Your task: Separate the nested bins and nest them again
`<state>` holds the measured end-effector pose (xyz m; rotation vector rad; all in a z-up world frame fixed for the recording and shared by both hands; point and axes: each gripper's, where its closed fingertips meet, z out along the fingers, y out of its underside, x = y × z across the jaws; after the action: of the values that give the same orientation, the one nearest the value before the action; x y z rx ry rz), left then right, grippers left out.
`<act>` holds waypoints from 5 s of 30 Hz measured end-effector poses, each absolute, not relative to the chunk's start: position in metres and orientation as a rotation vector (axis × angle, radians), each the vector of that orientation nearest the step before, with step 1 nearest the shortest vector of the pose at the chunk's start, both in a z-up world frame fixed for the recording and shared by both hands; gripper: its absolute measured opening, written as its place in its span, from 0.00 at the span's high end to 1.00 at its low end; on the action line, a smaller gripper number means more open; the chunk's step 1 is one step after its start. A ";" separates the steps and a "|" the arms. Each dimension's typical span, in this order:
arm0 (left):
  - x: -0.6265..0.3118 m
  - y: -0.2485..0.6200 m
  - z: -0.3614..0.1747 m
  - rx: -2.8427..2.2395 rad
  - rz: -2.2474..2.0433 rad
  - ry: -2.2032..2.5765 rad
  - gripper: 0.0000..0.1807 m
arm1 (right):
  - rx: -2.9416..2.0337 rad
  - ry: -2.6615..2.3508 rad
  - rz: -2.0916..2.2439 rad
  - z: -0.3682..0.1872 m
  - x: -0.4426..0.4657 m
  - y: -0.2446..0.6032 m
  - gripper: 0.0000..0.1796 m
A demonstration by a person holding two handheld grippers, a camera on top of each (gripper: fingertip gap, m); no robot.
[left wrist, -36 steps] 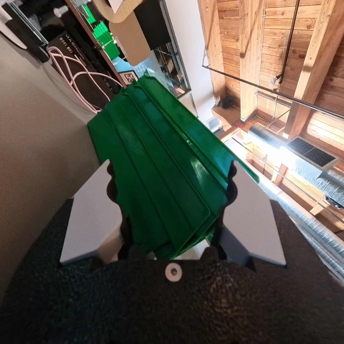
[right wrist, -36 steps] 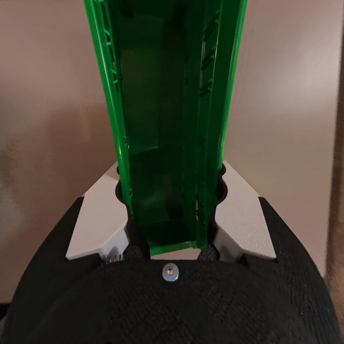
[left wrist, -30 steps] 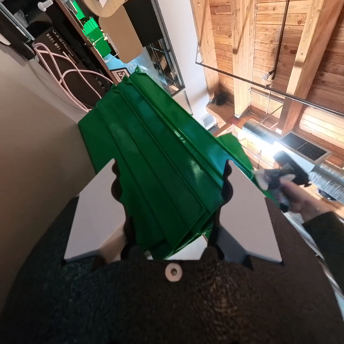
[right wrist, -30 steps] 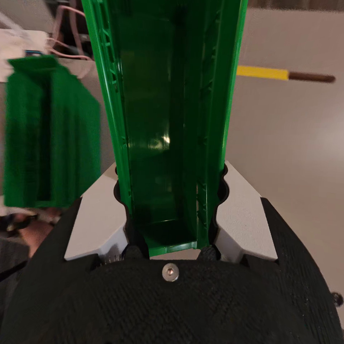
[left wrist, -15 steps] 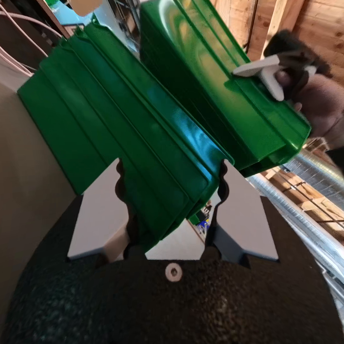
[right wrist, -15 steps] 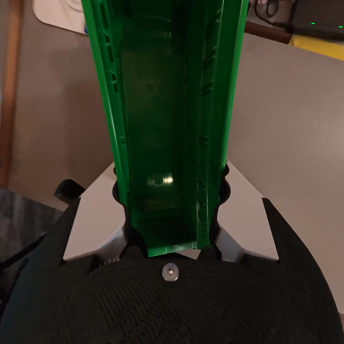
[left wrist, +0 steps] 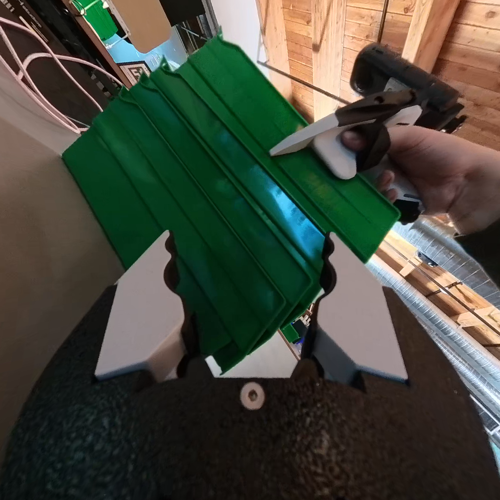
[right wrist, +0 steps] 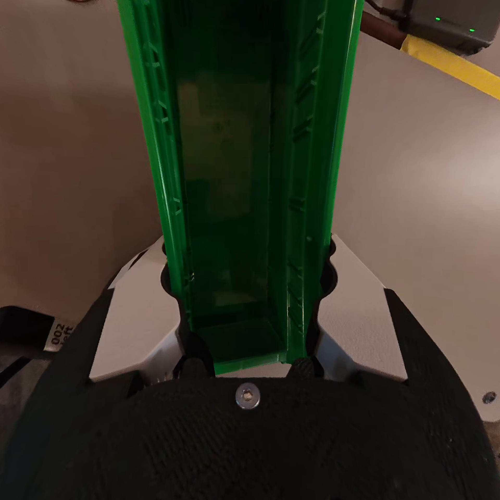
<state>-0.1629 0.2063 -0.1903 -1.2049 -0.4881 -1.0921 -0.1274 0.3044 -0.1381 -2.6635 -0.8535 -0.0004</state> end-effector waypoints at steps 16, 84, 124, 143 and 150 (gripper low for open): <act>-0.167 0.207 -0.192 -1.200 -1.099 -0.512 0.42 | -2.502 -0.953 0.036 -0.142 -0.151 0.303 0.24; -0.189 0.196 -0.180 -1.126 -0.921 -0.516 0.42 | -2.534 -0.668 0.313 -0.120 0.201 0.410 0.42; -0.202 0.173 -0.169 -1.013 -0.849 -0.514 0.39 | -2.590 -1.129 0.491 -0.160 -0.137 0.299 0.15; -0.200 0.180 -0.173 -1.029 -0.892 -0.525 0.38 | -2.622 -1.185 0.182 -0.174 -0.147 0.301 0.42; -0.199 0.183 -0.176 -1.041 -0.914 -0.538 0.38 | -2.632 -1.246 0.174 -0.174 -0.147 0.291 0.41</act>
<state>-0.1992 0.1831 -0.1758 -1.0409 -0.5378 -0.9137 -0.1471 0.2914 -0.1745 -2.6321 -1.2465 0.1737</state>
